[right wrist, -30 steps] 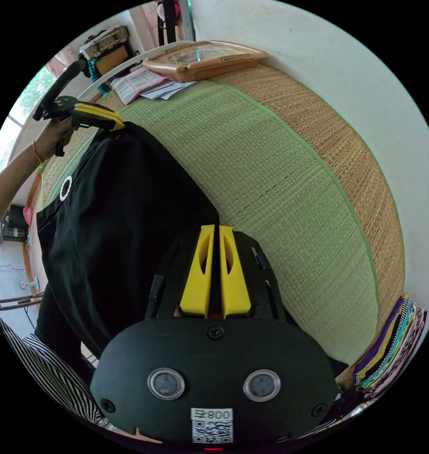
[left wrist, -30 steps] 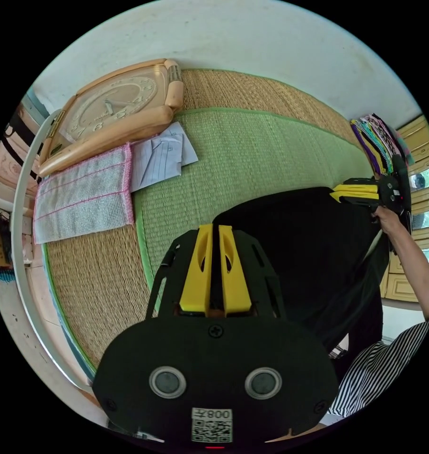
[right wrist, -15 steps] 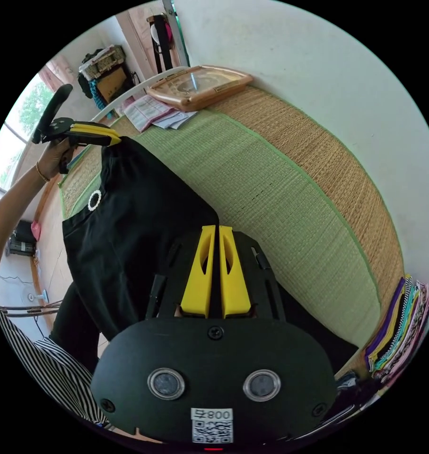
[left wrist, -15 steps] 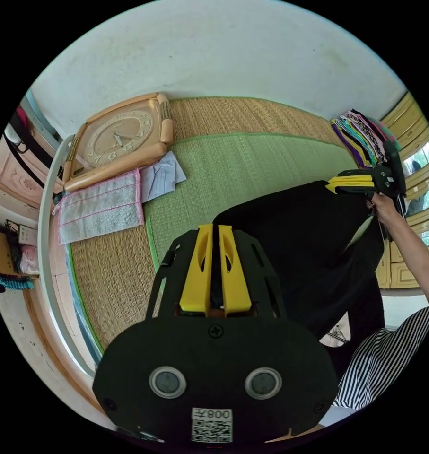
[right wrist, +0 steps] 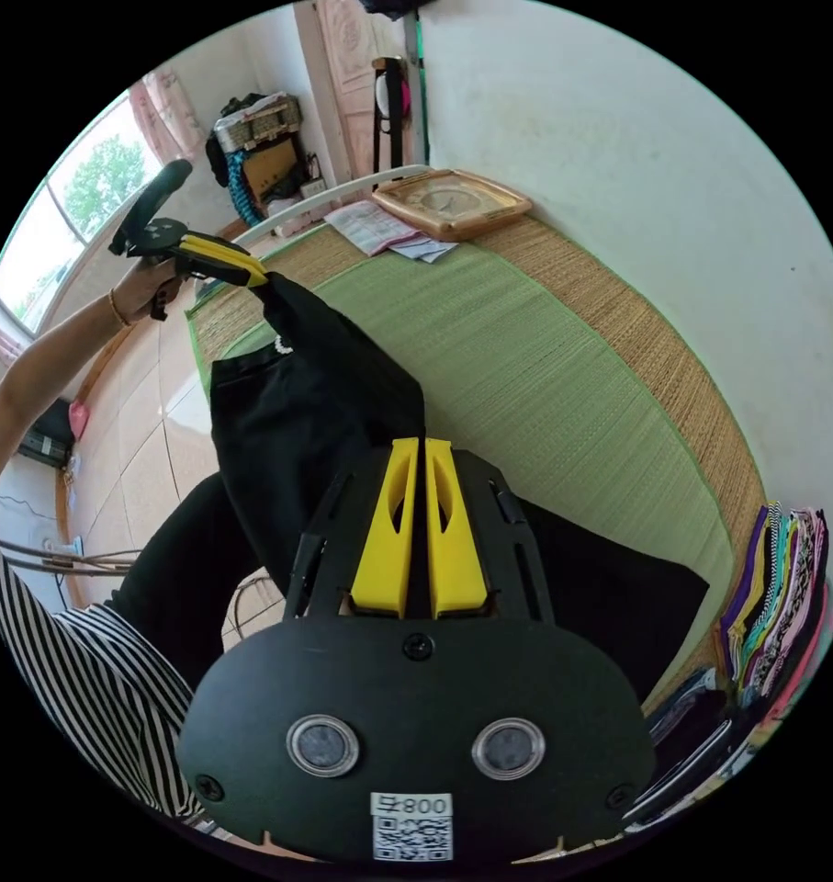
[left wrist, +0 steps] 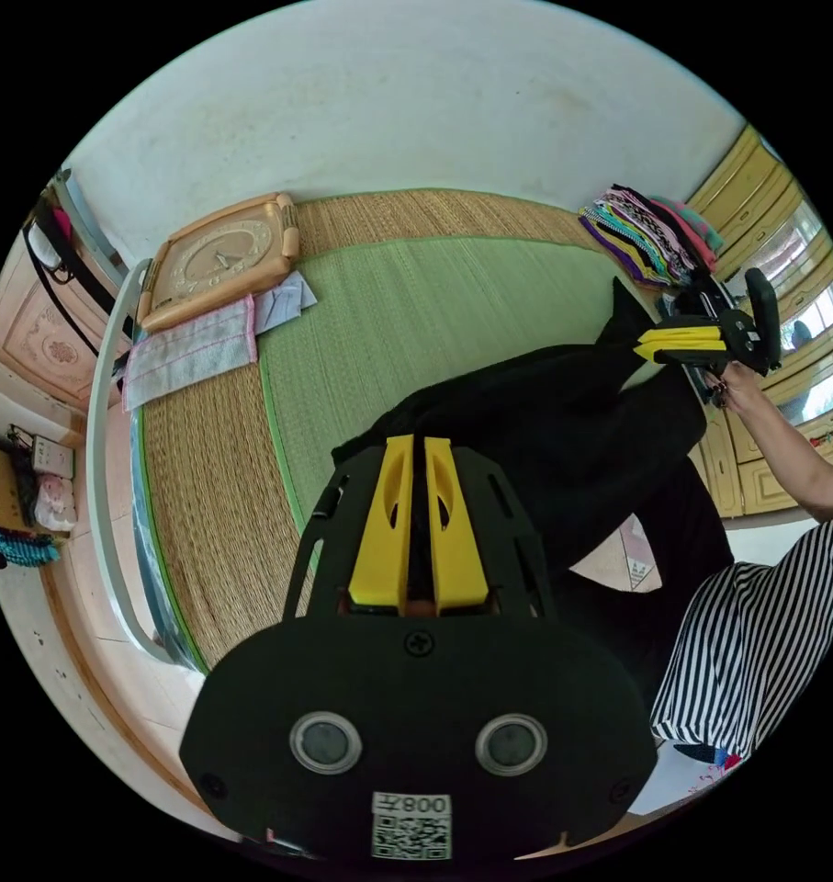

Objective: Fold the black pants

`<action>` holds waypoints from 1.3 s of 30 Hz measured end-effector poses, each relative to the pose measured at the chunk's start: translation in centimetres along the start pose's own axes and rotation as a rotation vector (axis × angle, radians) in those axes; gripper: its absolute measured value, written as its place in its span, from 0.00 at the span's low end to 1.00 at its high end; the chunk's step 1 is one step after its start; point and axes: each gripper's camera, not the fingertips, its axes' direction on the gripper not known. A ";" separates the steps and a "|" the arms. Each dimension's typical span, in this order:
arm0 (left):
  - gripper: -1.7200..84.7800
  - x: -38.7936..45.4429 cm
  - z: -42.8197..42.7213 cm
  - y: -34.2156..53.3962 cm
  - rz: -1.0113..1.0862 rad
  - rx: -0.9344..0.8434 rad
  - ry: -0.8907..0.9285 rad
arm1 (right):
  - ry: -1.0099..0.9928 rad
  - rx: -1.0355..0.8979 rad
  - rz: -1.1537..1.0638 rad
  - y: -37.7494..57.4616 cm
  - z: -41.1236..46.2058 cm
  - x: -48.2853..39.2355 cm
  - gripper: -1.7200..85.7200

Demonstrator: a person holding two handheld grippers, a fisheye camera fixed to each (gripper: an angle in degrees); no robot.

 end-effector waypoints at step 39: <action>0.09 -14.9 14.3 30.1 -0.359 0.026 0.251 | -0.117 -0.187 -0.070 7.5 -0.6 -13.0 0.03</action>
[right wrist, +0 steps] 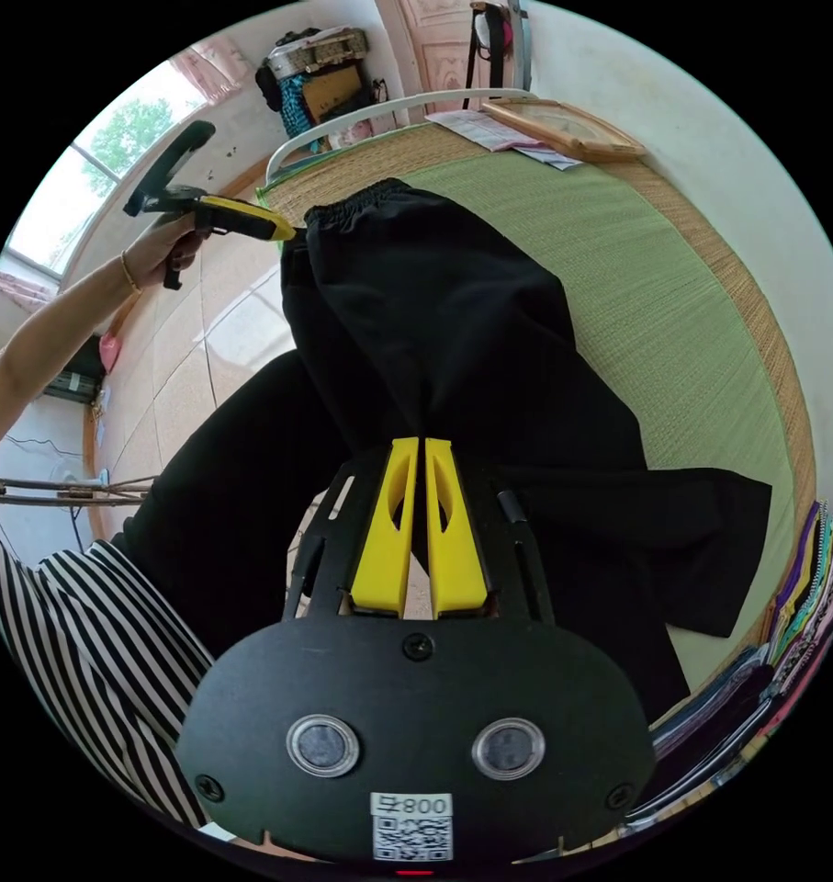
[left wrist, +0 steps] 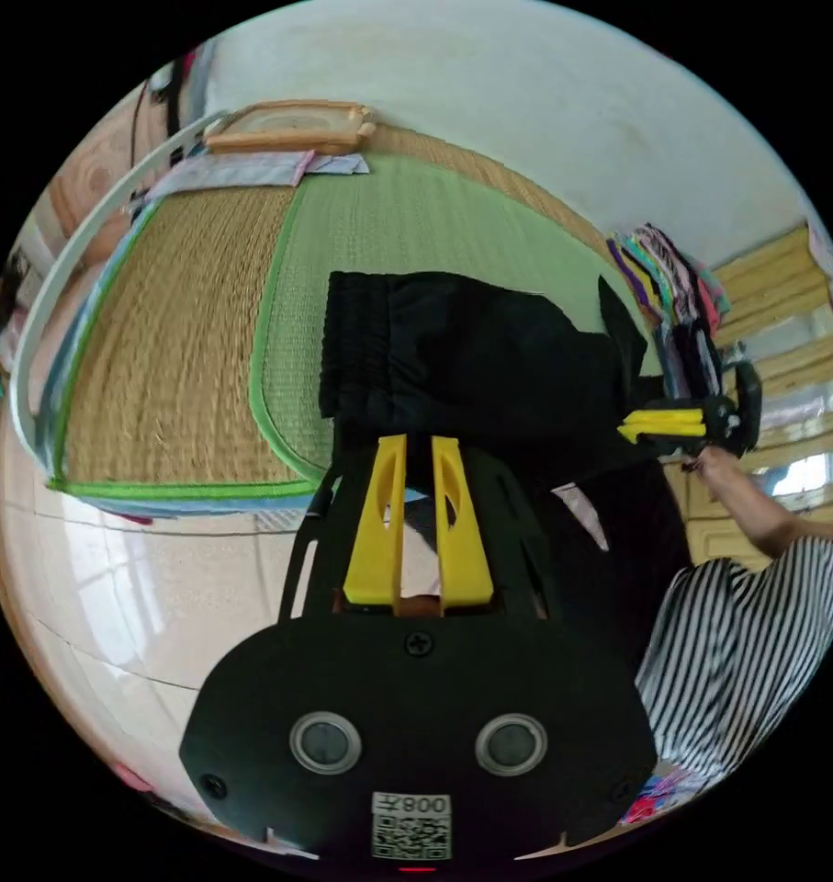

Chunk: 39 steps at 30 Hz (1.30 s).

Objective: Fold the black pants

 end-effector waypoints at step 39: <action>0.03 -25.3 10.7 13.0 -0.481 0.297 0.348 | -0.130 -0.078 0.000 3.2 6.1 -4.6 0.03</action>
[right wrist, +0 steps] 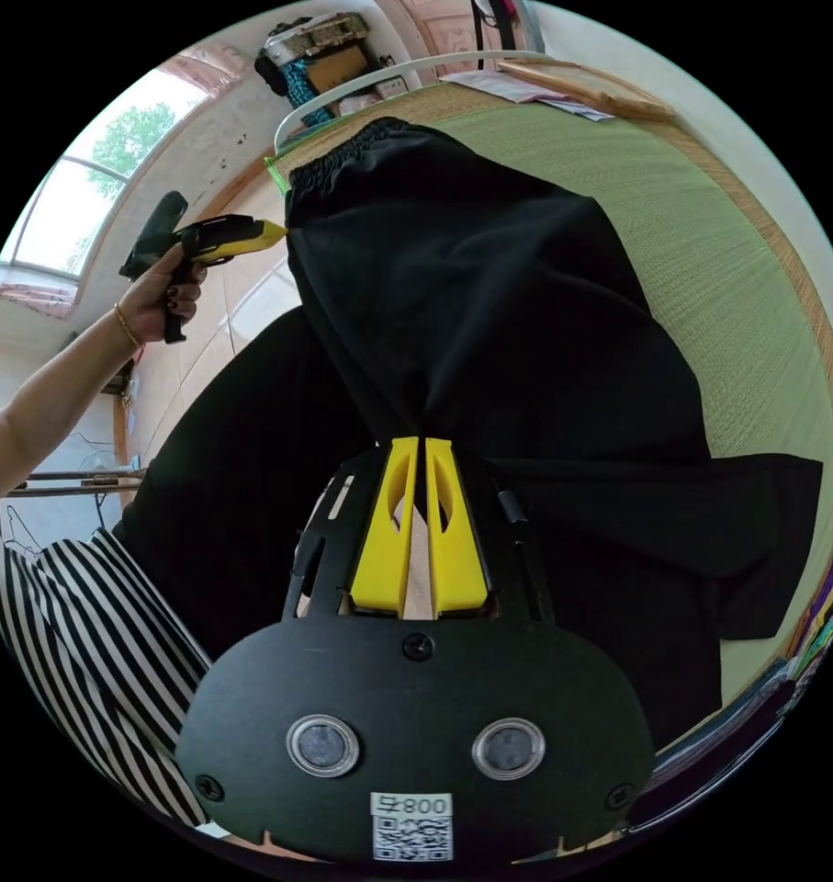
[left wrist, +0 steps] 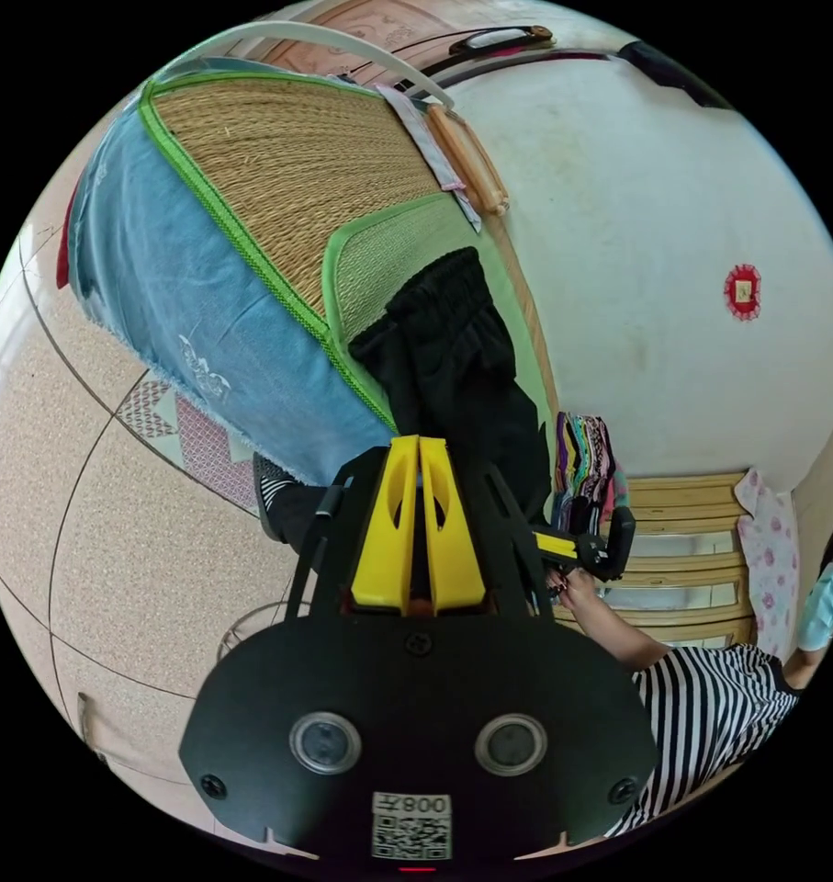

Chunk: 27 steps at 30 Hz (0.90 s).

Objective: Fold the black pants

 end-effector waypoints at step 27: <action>0.04 3.3 5.0 -1.6 0.150 0.105 -0.027 | -0.136 0.119 0.025 4.8 2.0 -0.6 0.03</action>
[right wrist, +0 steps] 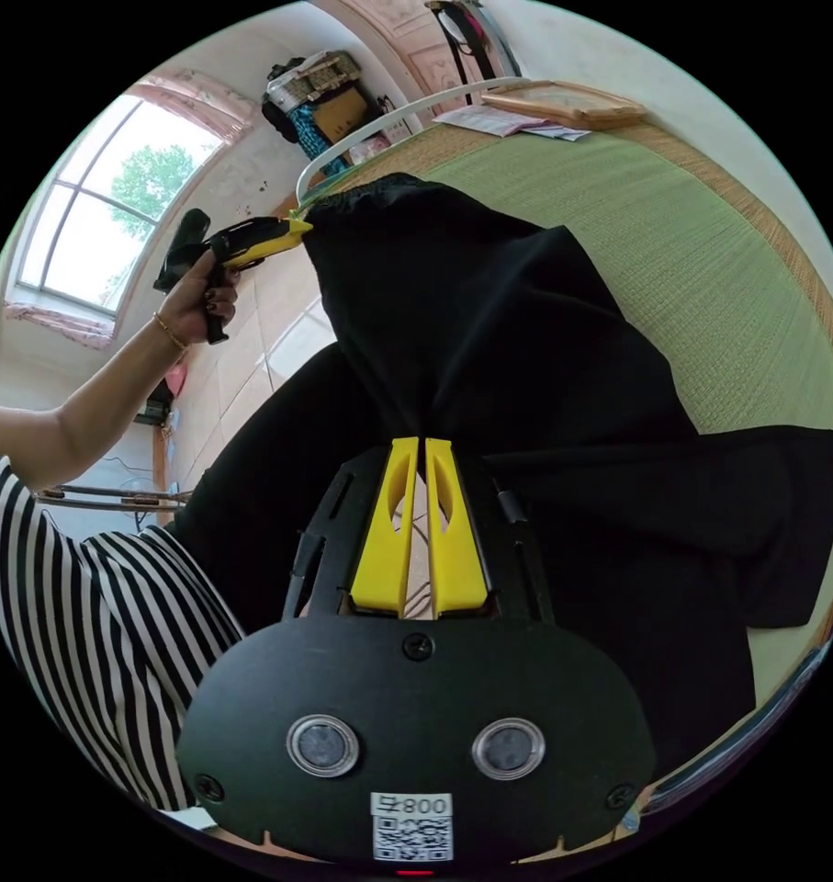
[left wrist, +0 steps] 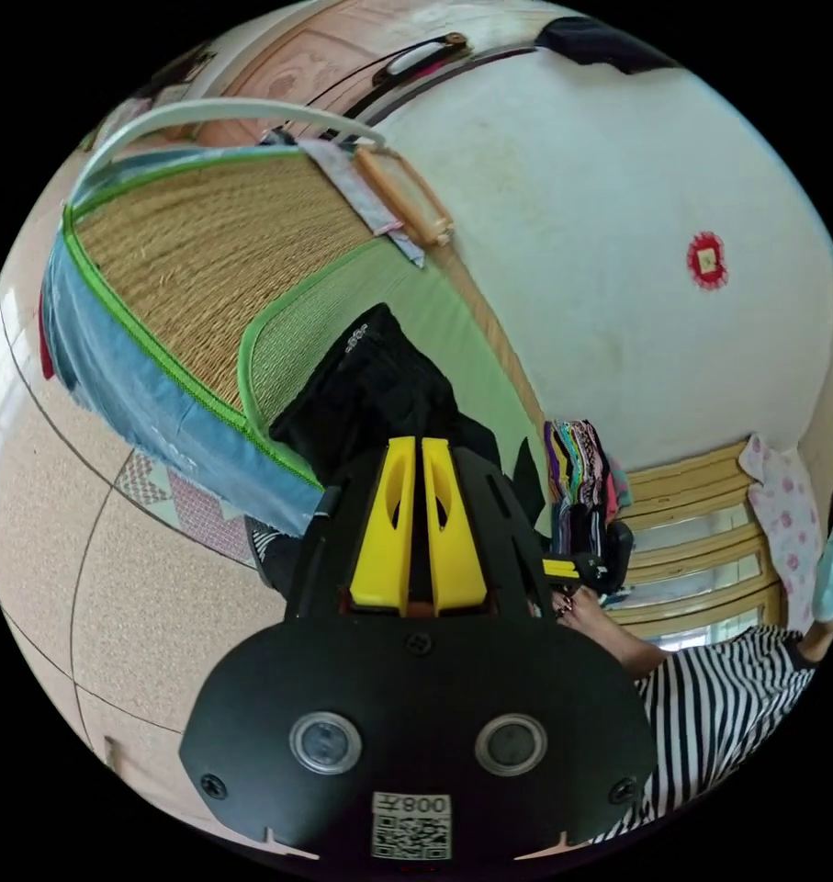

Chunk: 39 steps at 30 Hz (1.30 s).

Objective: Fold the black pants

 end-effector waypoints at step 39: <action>0.02 19.2 27.7 0.9 0.374 -0.398 -0.339 | 0.019 0.150 0.477 17.6 6.4 16.7 0.02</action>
